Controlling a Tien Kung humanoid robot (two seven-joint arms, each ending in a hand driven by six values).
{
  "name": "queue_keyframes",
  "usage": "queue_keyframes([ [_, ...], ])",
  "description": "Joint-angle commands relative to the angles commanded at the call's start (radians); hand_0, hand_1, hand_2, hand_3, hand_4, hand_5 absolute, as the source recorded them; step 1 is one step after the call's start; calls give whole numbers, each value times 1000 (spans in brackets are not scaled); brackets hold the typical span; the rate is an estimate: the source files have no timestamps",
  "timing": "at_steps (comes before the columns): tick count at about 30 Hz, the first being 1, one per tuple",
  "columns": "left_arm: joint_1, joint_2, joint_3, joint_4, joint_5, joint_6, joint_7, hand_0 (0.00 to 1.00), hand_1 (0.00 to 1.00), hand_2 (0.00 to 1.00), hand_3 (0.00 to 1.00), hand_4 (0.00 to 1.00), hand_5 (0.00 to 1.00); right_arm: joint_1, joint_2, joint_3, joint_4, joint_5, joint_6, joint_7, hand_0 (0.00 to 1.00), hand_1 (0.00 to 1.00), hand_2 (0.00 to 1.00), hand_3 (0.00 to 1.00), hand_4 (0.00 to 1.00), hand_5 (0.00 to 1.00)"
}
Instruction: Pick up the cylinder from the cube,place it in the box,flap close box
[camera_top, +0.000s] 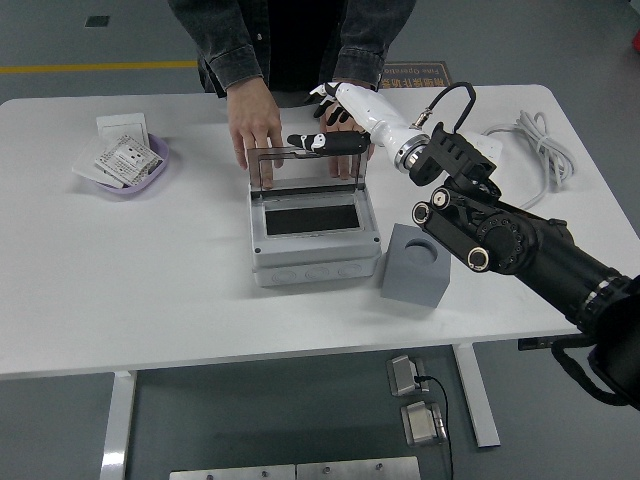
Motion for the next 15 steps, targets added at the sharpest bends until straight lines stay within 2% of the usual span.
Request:
queue_keyframes([
  [5,1,-2,0,0,-1,0,0,649,704,678,722,789,518,-19,-9,-27,-4,6,-3,2,620,579,663,749,956,654],
  [9,3,-4,-1,0,-2,1,0,649,704,678,722,789,518,-41,-29,-38,43,-5,-5,-1,623,572,664,749,954,654],
  [15,6,-7,-3,0,-3,2,-2,649,704,678,722,790,518,-73,-79,-37,151,-34,-7,-11,622,576,666,749,951,653],
])
